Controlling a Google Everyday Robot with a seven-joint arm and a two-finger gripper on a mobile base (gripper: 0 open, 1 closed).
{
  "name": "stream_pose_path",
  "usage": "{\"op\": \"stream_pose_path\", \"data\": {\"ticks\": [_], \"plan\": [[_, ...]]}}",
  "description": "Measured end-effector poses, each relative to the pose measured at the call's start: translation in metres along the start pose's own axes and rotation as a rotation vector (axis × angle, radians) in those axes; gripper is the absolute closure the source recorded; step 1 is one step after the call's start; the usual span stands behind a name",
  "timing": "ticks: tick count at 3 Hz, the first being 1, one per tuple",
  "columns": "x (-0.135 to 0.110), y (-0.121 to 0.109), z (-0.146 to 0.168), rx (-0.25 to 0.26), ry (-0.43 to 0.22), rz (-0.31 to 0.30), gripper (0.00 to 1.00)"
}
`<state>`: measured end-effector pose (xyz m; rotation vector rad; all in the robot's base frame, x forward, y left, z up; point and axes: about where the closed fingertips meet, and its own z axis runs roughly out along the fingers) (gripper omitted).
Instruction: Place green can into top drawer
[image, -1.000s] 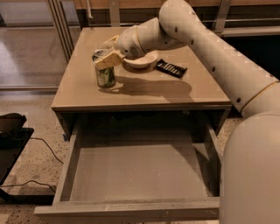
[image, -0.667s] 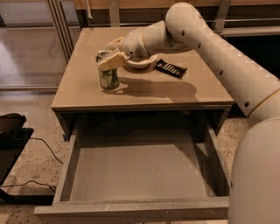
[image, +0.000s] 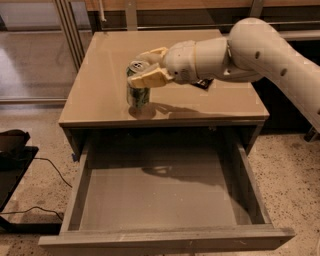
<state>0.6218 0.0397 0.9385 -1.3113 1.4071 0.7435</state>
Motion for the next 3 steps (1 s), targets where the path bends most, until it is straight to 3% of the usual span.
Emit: {"op": "stream_pose_path", "data": {"ticks": [2,3], "plan": [[0.018,0.071,-0.090,0.092,0.039,0.029,1.00],[0.040,0.104,-0.119,0.122,0.074,0.074,1.00]]}}
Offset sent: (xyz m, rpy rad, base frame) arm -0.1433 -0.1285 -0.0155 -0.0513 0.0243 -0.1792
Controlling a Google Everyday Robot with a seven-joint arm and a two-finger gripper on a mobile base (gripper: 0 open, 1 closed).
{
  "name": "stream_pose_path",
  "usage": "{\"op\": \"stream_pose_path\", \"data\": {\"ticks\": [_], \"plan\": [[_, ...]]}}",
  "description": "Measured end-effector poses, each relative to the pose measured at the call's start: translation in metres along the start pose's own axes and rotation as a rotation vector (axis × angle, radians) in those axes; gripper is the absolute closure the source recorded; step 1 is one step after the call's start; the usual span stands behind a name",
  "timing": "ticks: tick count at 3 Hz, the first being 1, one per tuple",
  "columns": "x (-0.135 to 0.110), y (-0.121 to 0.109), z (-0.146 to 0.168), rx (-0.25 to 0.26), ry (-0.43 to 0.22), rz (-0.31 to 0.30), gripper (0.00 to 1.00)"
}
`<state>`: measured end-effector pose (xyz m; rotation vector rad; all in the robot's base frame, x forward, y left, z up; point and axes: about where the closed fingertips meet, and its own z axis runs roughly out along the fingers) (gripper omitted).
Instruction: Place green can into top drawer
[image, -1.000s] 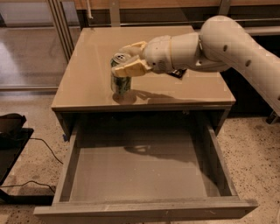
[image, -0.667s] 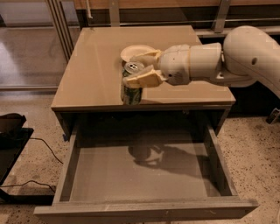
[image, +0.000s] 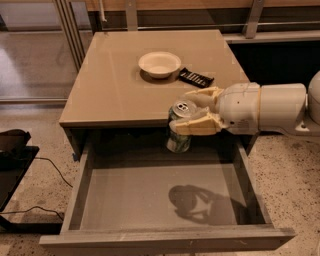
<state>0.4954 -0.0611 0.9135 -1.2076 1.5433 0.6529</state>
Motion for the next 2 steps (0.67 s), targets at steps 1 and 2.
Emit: {"op": "stream_pose_path", "data": {"ticks": [1,2], "plan": [[0.037,0.031,0.011,-0.010,-0.008,0.071,1.00],[0.079,0.059,0.050,-0.023,-0.047,0.171,1.00]]}}
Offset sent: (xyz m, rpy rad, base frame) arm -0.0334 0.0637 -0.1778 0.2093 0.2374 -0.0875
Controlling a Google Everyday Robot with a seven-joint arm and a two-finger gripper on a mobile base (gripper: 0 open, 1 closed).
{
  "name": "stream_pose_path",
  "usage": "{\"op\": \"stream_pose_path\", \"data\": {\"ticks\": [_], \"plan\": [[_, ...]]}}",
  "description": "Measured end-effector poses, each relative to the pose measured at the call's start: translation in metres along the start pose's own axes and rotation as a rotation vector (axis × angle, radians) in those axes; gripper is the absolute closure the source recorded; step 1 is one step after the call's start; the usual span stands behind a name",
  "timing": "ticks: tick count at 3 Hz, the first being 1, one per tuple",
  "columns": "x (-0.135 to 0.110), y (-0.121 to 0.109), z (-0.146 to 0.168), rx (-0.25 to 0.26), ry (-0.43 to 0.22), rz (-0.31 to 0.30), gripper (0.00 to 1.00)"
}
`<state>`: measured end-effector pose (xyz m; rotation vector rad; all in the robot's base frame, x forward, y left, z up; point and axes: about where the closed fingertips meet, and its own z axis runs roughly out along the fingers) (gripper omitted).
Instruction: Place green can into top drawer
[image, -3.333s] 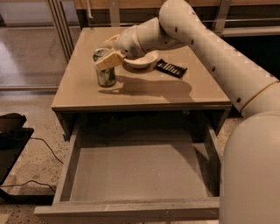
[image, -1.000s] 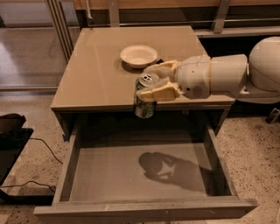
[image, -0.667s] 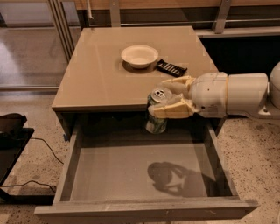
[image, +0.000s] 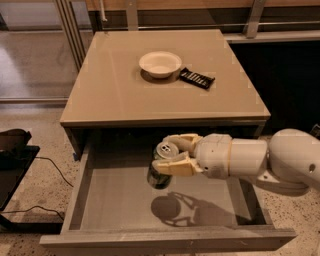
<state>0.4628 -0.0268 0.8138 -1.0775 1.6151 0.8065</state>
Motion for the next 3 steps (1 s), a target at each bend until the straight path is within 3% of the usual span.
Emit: {"op": "stream_pose_path", "data": {"ticks": [1,2,3], "plan": [[0.0340,0.0002,0.0339,0.038,-0.020,0.043,1.00],[0.0379,-0.0088,0.0354,0.074,-0.017,0.047,1.00],[0.0379,-0.0088,0.0354,0.074,-0.017,0.047,1.00]]}}
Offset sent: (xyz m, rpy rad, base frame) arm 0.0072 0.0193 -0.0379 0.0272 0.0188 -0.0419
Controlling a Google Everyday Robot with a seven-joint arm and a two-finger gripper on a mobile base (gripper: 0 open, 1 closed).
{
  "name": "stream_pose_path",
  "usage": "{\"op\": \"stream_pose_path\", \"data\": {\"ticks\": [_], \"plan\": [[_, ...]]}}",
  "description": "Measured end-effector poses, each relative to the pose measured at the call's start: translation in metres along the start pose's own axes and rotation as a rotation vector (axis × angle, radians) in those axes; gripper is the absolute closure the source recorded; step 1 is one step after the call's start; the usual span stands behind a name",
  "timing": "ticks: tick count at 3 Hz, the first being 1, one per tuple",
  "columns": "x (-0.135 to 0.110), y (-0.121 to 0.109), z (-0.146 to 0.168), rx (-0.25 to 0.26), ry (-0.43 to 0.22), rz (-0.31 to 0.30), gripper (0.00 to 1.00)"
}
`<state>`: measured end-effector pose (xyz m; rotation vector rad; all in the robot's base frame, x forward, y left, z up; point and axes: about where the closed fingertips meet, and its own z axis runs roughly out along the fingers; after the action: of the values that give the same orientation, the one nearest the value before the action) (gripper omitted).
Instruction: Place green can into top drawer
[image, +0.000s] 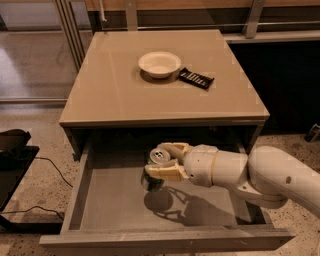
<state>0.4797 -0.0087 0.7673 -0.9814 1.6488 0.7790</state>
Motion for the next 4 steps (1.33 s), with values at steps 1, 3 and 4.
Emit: {"op": "stream_pose_path", "data": {"ticks": [1,3,4], "plan": [[0.010,0.000,0.008,-0.032,0.006,0.002,1.00],[0.060,-0.027,-0.027,-0.021,0.068,-0.015,1.00],[0.076,-0.039,-0.036,0.023,0.075,-0.054,1.00]]}}
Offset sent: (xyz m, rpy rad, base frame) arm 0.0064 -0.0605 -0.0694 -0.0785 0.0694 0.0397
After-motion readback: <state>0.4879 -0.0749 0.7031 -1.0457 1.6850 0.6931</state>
